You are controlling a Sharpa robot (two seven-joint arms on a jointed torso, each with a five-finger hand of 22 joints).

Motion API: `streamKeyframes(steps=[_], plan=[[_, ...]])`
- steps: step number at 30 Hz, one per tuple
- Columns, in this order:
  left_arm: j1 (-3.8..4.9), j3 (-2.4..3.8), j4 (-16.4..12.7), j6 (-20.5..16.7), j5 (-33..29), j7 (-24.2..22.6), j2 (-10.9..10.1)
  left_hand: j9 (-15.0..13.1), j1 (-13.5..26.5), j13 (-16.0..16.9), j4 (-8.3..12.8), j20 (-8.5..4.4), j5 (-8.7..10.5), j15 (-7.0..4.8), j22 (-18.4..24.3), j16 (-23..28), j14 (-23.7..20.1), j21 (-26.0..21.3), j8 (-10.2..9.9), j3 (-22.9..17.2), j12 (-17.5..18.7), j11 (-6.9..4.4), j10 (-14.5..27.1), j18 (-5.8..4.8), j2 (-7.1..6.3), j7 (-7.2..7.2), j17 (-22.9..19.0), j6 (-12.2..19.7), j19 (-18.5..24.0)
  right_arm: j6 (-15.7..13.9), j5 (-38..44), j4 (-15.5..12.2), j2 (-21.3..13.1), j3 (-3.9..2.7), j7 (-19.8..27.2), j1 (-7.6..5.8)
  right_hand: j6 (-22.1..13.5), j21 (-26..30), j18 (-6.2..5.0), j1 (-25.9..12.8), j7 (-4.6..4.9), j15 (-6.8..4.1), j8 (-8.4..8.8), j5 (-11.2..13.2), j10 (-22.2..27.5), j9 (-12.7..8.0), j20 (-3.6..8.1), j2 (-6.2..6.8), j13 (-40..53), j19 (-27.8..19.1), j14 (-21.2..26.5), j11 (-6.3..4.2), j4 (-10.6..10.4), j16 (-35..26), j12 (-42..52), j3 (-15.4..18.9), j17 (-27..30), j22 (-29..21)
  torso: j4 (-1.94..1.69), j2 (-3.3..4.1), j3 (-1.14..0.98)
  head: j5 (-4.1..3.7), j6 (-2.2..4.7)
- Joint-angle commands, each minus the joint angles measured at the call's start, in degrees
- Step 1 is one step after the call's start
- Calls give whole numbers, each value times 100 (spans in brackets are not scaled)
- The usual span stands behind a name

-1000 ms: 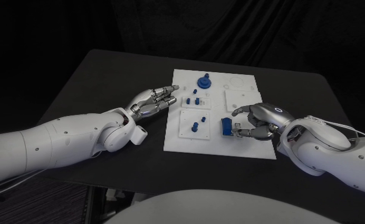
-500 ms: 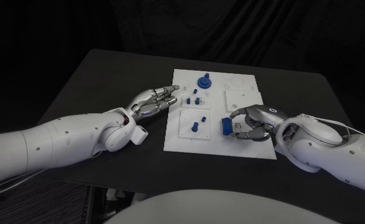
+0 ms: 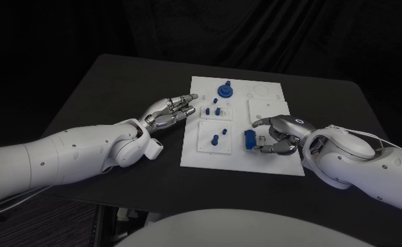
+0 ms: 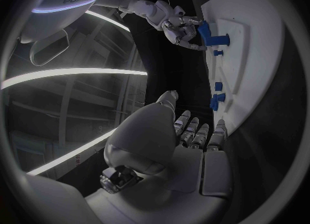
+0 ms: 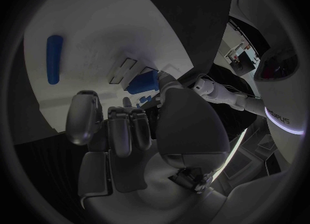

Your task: Assemble the parts on the task board

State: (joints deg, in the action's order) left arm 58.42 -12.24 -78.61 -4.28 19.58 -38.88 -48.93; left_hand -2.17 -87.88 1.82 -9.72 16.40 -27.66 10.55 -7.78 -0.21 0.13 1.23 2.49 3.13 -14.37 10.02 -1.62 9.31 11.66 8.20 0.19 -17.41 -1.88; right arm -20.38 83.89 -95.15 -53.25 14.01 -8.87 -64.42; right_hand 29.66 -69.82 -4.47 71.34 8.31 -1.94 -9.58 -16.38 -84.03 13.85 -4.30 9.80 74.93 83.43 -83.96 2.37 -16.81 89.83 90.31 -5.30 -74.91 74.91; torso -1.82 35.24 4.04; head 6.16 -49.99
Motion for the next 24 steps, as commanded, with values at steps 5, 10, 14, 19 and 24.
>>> streamKeyframes(steps=[5, 10, 14, 19, 24], plan=[[-9, 5, 3, 60, -9, -138, 24, -3, 38, 6, 1, 12, -18, 11, 13, -3, 31, 9, 14, -56, -33, -7, -40, 56, 17, 95, -1, -32, -6, -17, 1, 35, 67, -3, -28, -9, 249, 39, 26, 25, -26, 20, -114, 18, -597, 37, -8, -108, 1507, -8, -604, -20, 7, 17, -31, -76, -1509, 951, 1, 4, 4, -3, -1], [-11, 5, 8, 65, -9, -141, 33, -3, 38, 6, 1, 12, -18, 11, 13, -3, 31, 9, 14, -56, -33, -7, -40, 56, 17, 95, -1, -32, -6, 37, -80, 65, 118, -3, 11, -7, 405, 44, 26, 26, -24, 17, -202, 34, -597, 25, -2, -171, 1507, -8, -604, -20, 19, 17, -31, -106, -1509, 951, -2, 3, 5, -2, -1], [-14, 5, 12, 66, -9, -140, 35, -3, 38, 6, 1, 12, -18, 11, 13, -3, 31, 9, 14, -56, -33, -7, -40, 56, 17, 95, -1, -32, -6, 6, -117, 95, 155, -3, 64, -4, 474, 57, 25, 33, -23, 19, -242, 41, -597, 14, -2, -204, 1507, -11, -604, -17, 28, 17, -31, -121, -1509, 948, 1, -1, 2, 15, -1], [-19, 5, 13, 68, -9, -138, 34, -3, 38, 6, 1, 12, -18, 11, 13, -3, 31, 9, 14, -56, -33, -7, -40, 56, 17, 95, -1, -32, -6, -37, -130, 129, 192, -3, 106, -2, 556, 62, 24, 99, -23, 21, -285, 51, -597, -11, -3, -283, 1507, -11, -604, -14, 67, 17, -31, -165, -1509, 947, 0, -3, -1, 10, -1], [-24, 5, 13, 70, -9, -138, 36, -3, 38, 6, 1, 12, -18, 11, 13, -3, 31, 9, 14, -56, -33, -7, -40, 56, 17, 95, -1, -32, -6, -41, -134, 185, 233, -3, 128, -1, 621, 83, 20, 191, -24, 24, -318, 60, -597, -44, -5, -366, 1507, -18, -604, -12, 143, 17, -31, -209, -1509, 942, 1, -3, -1, 5, -1]])
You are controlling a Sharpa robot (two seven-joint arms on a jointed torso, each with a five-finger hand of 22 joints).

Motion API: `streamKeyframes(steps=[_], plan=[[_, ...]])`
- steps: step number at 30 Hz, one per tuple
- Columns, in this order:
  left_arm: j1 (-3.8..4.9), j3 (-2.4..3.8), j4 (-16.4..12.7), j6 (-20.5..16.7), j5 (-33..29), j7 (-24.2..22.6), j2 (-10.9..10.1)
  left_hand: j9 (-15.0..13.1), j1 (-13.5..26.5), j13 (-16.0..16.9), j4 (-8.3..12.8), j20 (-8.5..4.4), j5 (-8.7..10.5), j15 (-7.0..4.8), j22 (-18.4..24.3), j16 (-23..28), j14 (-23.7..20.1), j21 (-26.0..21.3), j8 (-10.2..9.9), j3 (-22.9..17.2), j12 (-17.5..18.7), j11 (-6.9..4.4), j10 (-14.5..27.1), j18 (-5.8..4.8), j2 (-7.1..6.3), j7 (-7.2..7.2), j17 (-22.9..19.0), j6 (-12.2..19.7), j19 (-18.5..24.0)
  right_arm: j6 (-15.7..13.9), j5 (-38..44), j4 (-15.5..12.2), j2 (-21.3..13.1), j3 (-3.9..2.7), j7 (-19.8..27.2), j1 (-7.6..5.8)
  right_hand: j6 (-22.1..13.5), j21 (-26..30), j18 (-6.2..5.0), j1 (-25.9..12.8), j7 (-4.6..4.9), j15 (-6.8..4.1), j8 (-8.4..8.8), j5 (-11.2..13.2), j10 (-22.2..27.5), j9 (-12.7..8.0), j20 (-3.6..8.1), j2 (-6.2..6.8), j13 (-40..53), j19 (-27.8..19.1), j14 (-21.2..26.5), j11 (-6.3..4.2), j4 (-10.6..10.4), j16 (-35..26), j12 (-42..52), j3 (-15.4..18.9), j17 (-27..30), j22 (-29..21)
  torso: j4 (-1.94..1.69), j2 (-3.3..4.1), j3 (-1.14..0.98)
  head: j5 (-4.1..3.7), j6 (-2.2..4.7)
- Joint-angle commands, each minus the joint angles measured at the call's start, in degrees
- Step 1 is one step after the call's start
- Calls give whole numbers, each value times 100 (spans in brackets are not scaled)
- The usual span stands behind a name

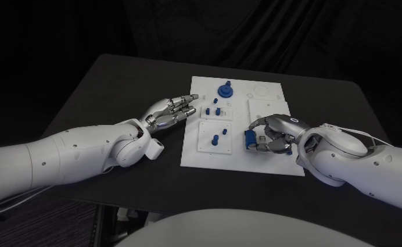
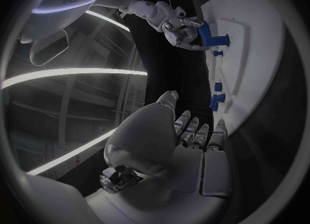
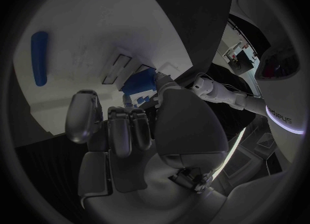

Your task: Assemble the parts on the task board

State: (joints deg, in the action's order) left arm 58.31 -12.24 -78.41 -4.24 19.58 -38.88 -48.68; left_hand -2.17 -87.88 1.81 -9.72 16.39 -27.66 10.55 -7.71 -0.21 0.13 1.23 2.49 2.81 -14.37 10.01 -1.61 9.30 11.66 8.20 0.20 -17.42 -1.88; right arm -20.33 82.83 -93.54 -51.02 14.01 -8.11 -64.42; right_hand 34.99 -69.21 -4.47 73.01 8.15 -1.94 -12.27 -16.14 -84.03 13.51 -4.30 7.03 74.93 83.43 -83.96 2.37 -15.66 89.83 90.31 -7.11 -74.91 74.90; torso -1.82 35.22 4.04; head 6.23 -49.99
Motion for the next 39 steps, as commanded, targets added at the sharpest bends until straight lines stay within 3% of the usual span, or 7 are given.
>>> streamKeyframes(steps=[1, 8, 14, 19, 23, 28, 39], plan=[[-14, 5, -7, 67, -9, -138, 12, -3, 38, 7, 1, 12, -18, 11, 5, -3, 31, 9, 13, -23, -34, -6, -40, 56, 17, 95, -1, -32, -6, -45, -28, 32, 15, -2, 55, -1, 135, 22, 21, 52, -10, 24, -74, 39, -597, -16, -5, -113, 1507, -18, -604, -13, 64, 17, -31, -36, -1509, 943, 0, -2, -2, 0, -1], [-18, 5, -9, 68, -9, -136, 6, -3, 38, 7, 1, 12, -18, 11, 5, -3, 31, 9, 13, -23, -34, -6, -40, 56, 17, 95, -1, -32, -6, -75, -30, 54, 15, -2, 102, 1, 428, 47, 17, 195, -33, 25, -250, 44, -597, 7, -7, -200, 1507, -26, -604, -11, 305, 17, -31, -67, -1509, 938, 5, -3, -2, 16, -1], [-23, 5, -8, 72, -9, -135, 7, -3, 38, 7, 1, 12, -18, 11, 5, -3, 31, 9, 13, -23, -34, -6, -40, 56, 17, 95, -1, -32, -6, -151, -30, 42, 6, -2, 188, 2, 781, 74, 11, 314, -106, -14, -649, 48, -597, 204, 24, -282, 1507, -37, -604, -58, 571, 17, -31, -86, -1509, 933, 4, -4, 1, -5, -1], [-28, 5, -7, 76, -9, -134, 10, -1, 41, 6, 0, 11, -19, 8, 6, -2, 28, 9, 10, -33, -28, -4, -38, 57, 20, 102, -2, -19, -7, -211, -30, 22, -7, -2, 254, 4, 781, 89, 9, 335, -135, -35, -939, 50, -597, 391, 46, -316, 1507, -43, -604, -84, 707, 17, -31, -61, -1509, 930, 2, -1, -4, -17, -1], [-33, 5, -8, 78, -9, -130, 10, -1, 41, 6, 0, 11, -19, 8, 6, -2, 28, 9, 10, -33, -28, -4, -38, 57, 20, 102, -2, -19, -7, -306, -30, -1, -31, -2, 317, 6, 511, 107, 3, 384, -163, -53, -1512, 51, -597, 797, 79, -396, 1507, -48, -604, -112, 921, 17, -31, -26, -1509, 928, 5, -5, -4, -12, -1], [-38, 5, -10, 78, -9, -128, 3, -1, 41, 6, 0, 11, -19, 8, 6, -2, 28, 9, 10, -33, -28, -4, -38, 57, 20, 102, -2, -19, -7, -453, -30, -44, -71, -1, 390, 7, 377, 103, 10, 439, -186, -75, -1897, 47, -597, 1055, 81, -432, 1507, -44, -604, -130, 1049, 17, -31, -23, -1509, 930, 11, -3, -6, -5, -1], [-45, 5, -15, 80, -9, -126, -9, -1, 41, 6, 0, 11, -19, 8, 6, -2, 28, 9, 10, -33, -28, -4, -38, 57, 20, 102, -2, -19, -7, -588, -30, -145, -168, -1, 424, 12, 260, 94, 12, 424, -244, -90, -2555, 44, -597, 1494, 96, -465, 1507, -35, -604, -149, 1147, 17, -31, 4, -1509, 935, 5, -4, -5, -13, -1]])
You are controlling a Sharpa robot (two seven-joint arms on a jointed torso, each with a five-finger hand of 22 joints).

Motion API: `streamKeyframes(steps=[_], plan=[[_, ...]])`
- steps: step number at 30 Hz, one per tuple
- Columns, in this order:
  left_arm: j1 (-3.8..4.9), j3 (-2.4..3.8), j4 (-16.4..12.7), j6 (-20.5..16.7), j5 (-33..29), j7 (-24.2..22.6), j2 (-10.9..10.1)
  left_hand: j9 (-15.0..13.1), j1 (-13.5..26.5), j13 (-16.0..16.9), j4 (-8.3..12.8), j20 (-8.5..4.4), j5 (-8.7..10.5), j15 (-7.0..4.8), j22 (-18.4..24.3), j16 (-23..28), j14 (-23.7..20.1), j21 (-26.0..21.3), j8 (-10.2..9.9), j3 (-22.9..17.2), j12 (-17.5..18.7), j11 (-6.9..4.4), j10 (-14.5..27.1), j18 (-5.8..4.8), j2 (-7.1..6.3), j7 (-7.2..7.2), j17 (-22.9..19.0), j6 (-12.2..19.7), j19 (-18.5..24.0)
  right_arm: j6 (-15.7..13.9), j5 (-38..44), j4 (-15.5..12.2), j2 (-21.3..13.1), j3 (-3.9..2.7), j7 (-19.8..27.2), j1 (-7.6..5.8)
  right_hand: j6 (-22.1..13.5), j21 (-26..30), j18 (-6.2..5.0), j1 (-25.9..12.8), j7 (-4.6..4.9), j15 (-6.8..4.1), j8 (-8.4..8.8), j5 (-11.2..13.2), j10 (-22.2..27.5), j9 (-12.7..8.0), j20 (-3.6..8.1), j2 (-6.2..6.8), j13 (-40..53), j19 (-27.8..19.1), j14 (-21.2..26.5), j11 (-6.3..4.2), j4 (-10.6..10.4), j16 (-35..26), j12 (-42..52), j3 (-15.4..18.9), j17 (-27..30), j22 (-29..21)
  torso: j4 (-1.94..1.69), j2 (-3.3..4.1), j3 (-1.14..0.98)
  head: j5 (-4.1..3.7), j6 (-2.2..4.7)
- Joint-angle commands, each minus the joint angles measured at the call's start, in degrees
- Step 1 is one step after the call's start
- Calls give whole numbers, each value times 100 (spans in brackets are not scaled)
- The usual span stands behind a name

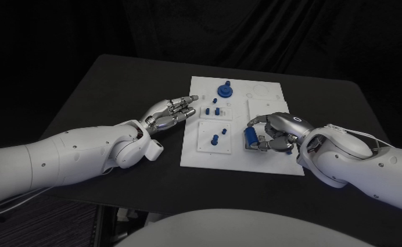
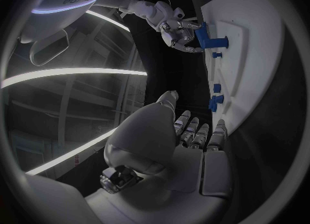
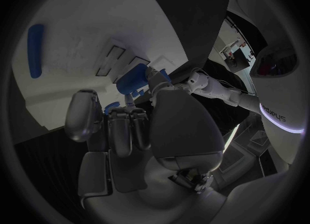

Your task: Assemble the parts on the task board

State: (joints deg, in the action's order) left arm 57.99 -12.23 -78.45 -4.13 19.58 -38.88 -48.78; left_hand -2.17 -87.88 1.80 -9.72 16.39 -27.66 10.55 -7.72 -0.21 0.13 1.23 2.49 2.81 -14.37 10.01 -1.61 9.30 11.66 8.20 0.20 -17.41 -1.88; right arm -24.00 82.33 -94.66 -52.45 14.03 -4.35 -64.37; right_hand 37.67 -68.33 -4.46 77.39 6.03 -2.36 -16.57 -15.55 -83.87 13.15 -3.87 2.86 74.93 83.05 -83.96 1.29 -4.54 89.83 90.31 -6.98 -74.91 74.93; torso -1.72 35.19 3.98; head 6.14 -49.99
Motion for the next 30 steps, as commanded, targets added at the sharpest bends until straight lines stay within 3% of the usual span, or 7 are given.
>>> streamKeyframes(steps=[1, 6, 25, 30], plan=[[-13, 5, -12, 69, -9, -126, 0, -1, 41, 7, 0, 11, -19, 8, 7, -2, 28, 9, 10, -34, -28, -4, -39, 57, 20, 102, -2, -19, -7, -223, 20, -39, -33, -3, 44, 9, -17, 3, 11, -18, -42, -52, -2203, -15, -613, 1582, 54, -47, 1507, 5, -604, -44, 43, 17, -31, -6, -1509, 933, -4, -1, 0, -3, -1], [-16, 5, -12, 70, -9, -126, 0, -1, 41, 7, 0, 11, -19, 8, 7, -2, 28, 9, 10, -34, -28, -4, -39, 57, 20, 102, -2, -19, -7, -204, 20, -54, -70, -2, 1, 19, -58, 8, 11, -36, -49, -57, -2306, -14, -613, 1657, 58, -38, 1507, 4, -604, -50, 46, 17, -31, 6, -1509, 932, -3, 1, 0, -7, -1], [-18, 5, -17, 73, -9, -121, -4, -1, 48, 6, -3, 11, -13, 9, 10, -3, 29, 8, 8, -41, -23, -1, -37, 58, 20, 108, -2, -14, -7, -103, 20, -34, -52, -2, -110, 44, -224, 50, 4, -125, -38, -55, -2415, -13, -613, 1754, 59, -1, 1507, -8, -604, -47, -2, 17, -31, 49, -1509, 921, -2, 0, 3, -2, -1], [-18, 5, -18, 73, -9, -122, -7, -1, 48, 6, -3, 11, -13, 9, 10, -3, 29, 8, 8, -41, -23, -1, -37, 58, 20, 108, -2, -14, -7, -80, 20, -89, -74, -2, -111, 50, -351, 65, 1, -299, -35, -56, -2514, -16, -613, 1833, 57, 98, 1507, -11, -604, -51, -164, 17, -31, 129, -1509, 918, -6, 2, 3, -11, -1]])
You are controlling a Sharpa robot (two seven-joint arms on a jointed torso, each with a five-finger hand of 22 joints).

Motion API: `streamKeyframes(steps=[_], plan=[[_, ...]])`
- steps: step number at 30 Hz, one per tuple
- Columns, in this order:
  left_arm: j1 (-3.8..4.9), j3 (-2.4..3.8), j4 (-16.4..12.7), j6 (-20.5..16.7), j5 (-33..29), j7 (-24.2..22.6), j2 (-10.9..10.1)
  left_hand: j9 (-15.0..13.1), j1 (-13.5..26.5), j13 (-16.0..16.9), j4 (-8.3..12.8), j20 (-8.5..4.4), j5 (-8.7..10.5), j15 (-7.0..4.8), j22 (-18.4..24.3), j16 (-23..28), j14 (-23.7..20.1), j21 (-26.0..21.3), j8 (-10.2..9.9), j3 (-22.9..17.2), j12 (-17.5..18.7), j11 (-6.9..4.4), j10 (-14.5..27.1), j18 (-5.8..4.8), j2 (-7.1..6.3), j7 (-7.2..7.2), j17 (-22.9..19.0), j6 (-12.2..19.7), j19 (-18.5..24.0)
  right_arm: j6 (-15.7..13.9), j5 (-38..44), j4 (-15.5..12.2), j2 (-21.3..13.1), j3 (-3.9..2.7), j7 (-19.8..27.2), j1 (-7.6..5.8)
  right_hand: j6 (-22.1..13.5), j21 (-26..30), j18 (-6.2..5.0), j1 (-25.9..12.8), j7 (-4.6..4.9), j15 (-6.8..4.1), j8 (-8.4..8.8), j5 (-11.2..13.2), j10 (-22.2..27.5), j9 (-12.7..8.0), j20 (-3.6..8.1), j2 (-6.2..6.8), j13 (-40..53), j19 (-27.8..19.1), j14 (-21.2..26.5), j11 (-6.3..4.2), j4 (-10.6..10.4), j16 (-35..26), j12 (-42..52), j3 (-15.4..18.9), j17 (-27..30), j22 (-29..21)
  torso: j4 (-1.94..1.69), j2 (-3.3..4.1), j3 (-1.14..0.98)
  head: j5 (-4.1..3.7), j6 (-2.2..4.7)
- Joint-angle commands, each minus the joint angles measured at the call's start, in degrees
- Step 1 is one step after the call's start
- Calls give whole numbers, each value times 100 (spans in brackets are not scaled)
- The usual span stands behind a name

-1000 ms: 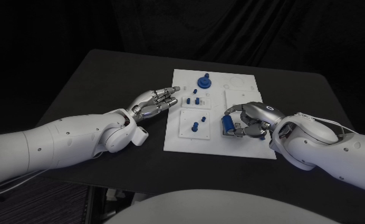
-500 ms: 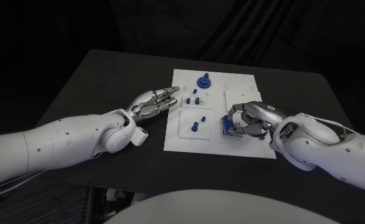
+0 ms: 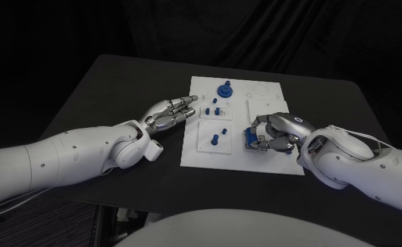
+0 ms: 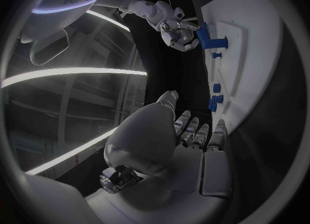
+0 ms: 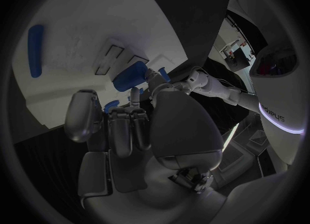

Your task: Assemble the parts on the task board

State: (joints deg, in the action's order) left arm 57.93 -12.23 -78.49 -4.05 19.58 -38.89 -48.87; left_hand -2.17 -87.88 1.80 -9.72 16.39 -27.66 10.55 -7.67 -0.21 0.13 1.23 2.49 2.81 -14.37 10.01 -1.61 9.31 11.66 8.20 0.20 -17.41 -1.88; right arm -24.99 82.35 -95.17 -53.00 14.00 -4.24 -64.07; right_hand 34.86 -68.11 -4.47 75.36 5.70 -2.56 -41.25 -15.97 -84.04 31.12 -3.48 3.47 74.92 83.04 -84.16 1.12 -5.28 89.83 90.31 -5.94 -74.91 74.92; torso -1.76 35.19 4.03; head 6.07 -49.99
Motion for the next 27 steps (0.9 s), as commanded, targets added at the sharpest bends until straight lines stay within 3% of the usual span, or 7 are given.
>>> streamKeyframes(steps=[1, 6, 8, 12, 21, 24, 27], plan=[[-12, 5, -13, 65, -9, -122, 1, -1, 47, 7, -3, 11, -14, 9, 5, -3, 29, 8, 8, -41, -23, 0, -37, 58, 20, 108, -2, -14, -7, 24, 18, -50, -25, 1, -123, 22, -94, 46, 2, -121, -1, -38, -59, 25, -596, 46, 18, 59, 1508, -10, -584, -38, -124, 17, -31, 35, -1509, 919, -2, 1, -1, -10, -1], [-13, 5, -14, 68, -9, -120, 1, -1, 47, 7, -3, 11, -14, 9, 5, -3, 29, 8, 8, -41, -23, 0, -37, 58, 20, 108, -2, -14, -7, 28, 18, -114, -65, 1, -117, 29, -225, 66, -2, -319, -15, -52, -187, 14, -596, 138, 29, 288, 1508, -14, -584, -58, -504, 17, -31, 100, -1509, 915, -5, -2, -1, -16, -1], [-13, 5, -13, 68, -9, -119, 1, -1, 47, 7, -3, 11, -14, 9, 5, -3, 29, 8, 8, -41, -23, 0, -37, 58, 20, 108, -2, -14, -7, -3, 18, -143, -88, 2, -102, 32, -308, 83, -4, -346, -28, -63, -272, 9, -596, 194, 40, 415, 1508, -18, -583, -66, -783, 14, -31, 112, -1503, 912, -3, 0, -1, -13, -1], [-14, 5, -16, 69, -9, -119, -5, -1, 47, 7, -3, 11, -14, 9, 5, -3, 29, 8, 8, -41, -23, 0, -37, 58, 20, 108, -2, -14, -7, -155, 17, -206, -147, 2, -40, 34, -358, 83, -3, -361, -38, -72, -371, 7, -596, 247, 49, 499, 1508, -13, -584, -77, -1103, 17, -31, 177, -1509, 914, -3, 2, -2, -4, -1], [-16, 5, -25, 62, -9, -127, -23, -1, 47, 7, -3, 11, -14, 9, 5, -3, 29, 8, 8, -41, -23, 0, -37, 58, 20, 108, -2, -14, -7, -482, -40, -391, -374, 1, 101, 34, -334, 53, 3, -364, -47, -74, -417, 4, -596, 267, 52, 485, 1508, -1, -584, -79, -1141, 17, -31, 185, -1509, 923, 0, 3, -3, 6, -1], [-16, 5, -29, 57, -9, -139, -27, -2, 48, 7, -1, 11, -14, 9, 7, -3, 29, 8, 9, -47, -24, -3, -36, 58, 19, 114, -2, -22, -7, -538, -115, -471, -490, 0, 135, 26, -297, 49, 4, -389, -57, -79, -469, 6, -596, 284, 56, 363, 1508, 3, -584, -86, -1143, 17, -31, 152, -1509, 924, 0, 3, -6, -3, -1], [-16, 5, -31, 49, -9, -160, -29, -4, 47, 8, 0, 11, -17, 8, 6, -4, 32, 9, 11, -49, -33, -6, -38, 58, 19, 114, 0, -32, -7, -510, -283, -580, -677, 0, 176, -26, -307, 42, 6, -264, -59, -84, -456, 17, -596, 258, 63, 142, 1508, 8, -584, -87, -1079, 17, -31, 42, -1509, 927, 3, 5, -7, -10, -1]])
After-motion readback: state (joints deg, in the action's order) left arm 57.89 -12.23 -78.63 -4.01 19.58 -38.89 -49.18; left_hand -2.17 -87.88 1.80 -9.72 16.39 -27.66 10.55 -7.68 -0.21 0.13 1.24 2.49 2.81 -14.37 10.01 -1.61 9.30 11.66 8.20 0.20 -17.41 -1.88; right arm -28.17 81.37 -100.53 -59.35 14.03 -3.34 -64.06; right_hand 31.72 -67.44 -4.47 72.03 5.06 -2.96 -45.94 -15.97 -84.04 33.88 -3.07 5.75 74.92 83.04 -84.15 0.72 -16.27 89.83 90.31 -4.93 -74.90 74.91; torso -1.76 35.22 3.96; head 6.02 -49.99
